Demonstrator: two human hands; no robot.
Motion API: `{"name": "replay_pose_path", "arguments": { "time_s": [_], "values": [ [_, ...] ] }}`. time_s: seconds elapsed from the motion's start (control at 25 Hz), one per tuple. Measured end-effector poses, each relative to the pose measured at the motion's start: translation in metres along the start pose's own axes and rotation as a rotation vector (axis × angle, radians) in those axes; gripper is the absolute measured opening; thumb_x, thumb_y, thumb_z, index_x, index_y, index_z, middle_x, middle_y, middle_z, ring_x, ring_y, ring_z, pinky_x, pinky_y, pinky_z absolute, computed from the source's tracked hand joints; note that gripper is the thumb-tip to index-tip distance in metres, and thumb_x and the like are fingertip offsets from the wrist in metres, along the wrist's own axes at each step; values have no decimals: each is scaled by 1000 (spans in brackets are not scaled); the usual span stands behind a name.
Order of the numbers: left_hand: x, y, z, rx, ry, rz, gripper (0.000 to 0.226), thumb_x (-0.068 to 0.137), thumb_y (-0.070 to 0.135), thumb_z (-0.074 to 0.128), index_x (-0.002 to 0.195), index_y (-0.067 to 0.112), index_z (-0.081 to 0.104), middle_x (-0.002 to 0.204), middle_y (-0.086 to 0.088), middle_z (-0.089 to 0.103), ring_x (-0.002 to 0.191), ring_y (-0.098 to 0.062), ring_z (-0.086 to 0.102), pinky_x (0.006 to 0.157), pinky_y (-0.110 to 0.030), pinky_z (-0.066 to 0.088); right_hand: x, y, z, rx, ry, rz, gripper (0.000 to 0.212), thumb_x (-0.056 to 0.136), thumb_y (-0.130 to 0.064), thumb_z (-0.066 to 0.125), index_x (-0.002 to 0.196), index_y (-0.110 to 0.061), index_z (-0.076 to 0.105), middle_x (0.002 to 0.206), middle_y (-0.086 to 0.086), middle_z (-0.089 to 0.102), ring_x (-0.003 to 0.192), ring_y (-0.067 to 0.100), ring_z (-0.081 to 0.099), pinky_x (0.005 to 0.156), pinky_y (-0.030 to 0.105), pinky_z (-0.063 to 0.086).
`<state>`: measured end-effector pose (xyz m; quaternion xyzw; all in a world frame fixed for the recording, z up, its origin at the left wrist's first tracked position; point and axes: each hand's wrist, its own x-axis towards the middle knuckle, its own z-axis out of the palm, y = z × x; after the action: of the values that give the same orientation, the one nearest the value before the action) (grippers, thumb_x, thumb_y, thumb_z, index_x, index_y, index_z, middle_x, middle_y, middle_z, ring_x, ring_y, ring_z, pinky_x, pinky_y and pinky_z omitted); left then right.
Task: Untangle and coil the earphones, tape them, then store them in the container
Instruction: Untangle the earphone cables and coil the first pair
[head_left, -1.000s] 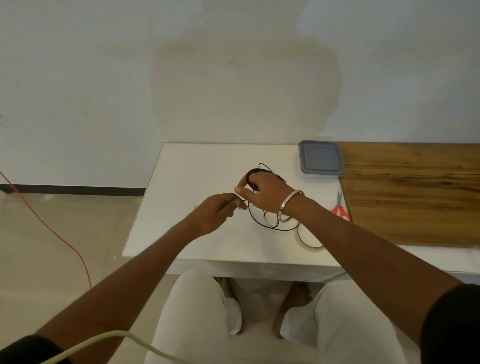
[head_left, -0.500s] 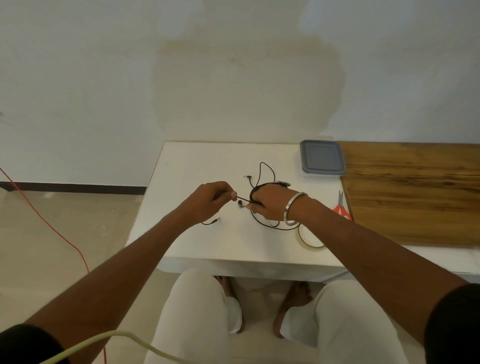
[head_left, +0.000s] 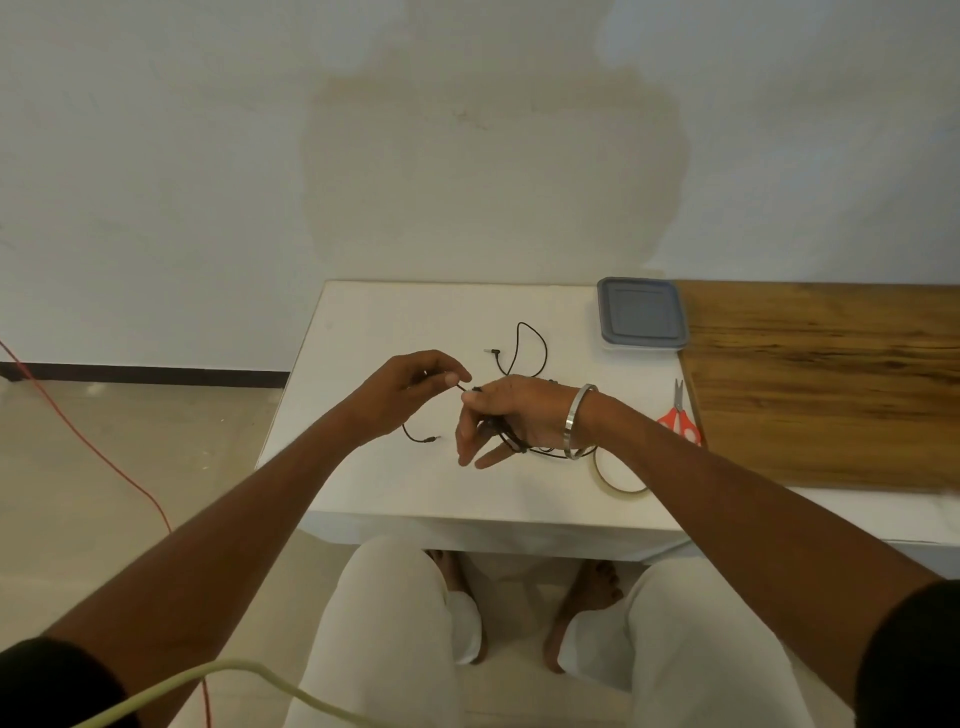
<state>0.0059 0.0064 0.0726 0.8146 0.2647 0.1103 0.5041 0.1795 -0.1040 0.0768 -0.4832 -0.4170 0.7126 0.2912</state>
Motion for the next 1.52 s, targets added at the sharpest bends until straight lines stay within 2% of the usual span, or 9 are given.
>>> {"name": "replay_pose_path", "arguments": {
  "time_s": [0.16, 0.4, 0.56, 0.72, 0.84, 0.96, 1.08, 1.24, 1.52],
  "values": [
    [-3, 7, 10, -165, 22, -40, 26, 103, 19, 41, 98, 2, 59, 91, -26, 59, 83, -24, 55, 77, -39, 46, 2, -8, 11, 384, -92, -165, 36, 97, -34, 46, 82, -5, 60, 89, 16, 64, 93, 33, 65, 92, 59, 47],
    [-8, 15, 32, -440, 54, -95, 6, 96, 11, 44, 98, 12, 49, 90, -4, 53, 84, -8, 55, 73, -19, 49, 7, -26, 28, 729, -39, -407, 36, 98, -30, 43, 79, -6, 60, 85, 14, 65, 86, 31, 67, 83, 51, 53],
    [-6, 10, 49, -258, 9, -220, 26, 100, 6, 41, 77, 14, 50, 72, -2, 49, 66, -12, 46, 65, -27, 42, 13, -34, 31, 764, 67, -498, 36, 99, -31, 40, 80, -6, 58, 87, 14, 64, 93, 33, 66, 91, 55, 50],
    [-7, 7, 58, -200, -100, -218, 24, 103, 29, 40, 85, 17, 52, 74, 0, 46, 63, -12, 42, 63, -29, 40, 12, -37, 21, 602, 232, -495, 37, 99, -33, 38, 79, -12, 60, 95, 8, 67, 107, 32, 62, 98, 60, 42],
    [-10, 3, 56, -161, -165, -173, 24, 104, 29, 37, 107, 25, 61, 76, -6, 38, 63, -16, 38, 58, -26, 38, 10, -37, 12, 428, 349, -446, 37, 97, -39, 39, 78, -19, 65, 100, 1, 69, 110, 24, 63, 103, 60, 36],
    [-11, 0, 53, -122, -191, -195, 32, 105, 24, 36, 124, 17, 60, 74, -3, 34, 59, -11, 37, 56, -25, 37, 9, -35, 6, 225, 440, -413, 35, 93, -45, 43, 81, -23, 68, 106, -2, 71, 110, 19, 63, 103, 53, 35],
    [-13, 1, 49, -143, -207, -219, 30, 105, 21, 38, 123, 15, 61, 73, -3, 32, 57, -11, 33, 54, -25, 32, 8, -28, 1, 1, 505, -415, 33, 96, -39, 43, 89, -19, 69, 109, 1, 71, 104, 14, 66, 94, 38, 39],
    [-11, 1, 39, -156, -191, -233, 26, 103, 18, 43, 115, 16, 66, 74, -8, 33, 61, -16, 29, 54, -28, 28, 12, -14, -2, -310, 524, -366, 24, 96, -25, 48, 98, -13, 69, 105, -4, 70, 102, 17, 64, 98, 39, 47],
    [-13, -2, 27, -25, -66, -200, 18, 96, 26, 56, 99, 25, 74, 66, -1, 53, 59, -14, 45, 58, -26, 42, 12, 1, -7, -637, 456, -184, 20, 86, -15, 51, 97, -24, 65, 96, 5, 70, 85, 15, 64, 73, 27, 51]
  ]
}}
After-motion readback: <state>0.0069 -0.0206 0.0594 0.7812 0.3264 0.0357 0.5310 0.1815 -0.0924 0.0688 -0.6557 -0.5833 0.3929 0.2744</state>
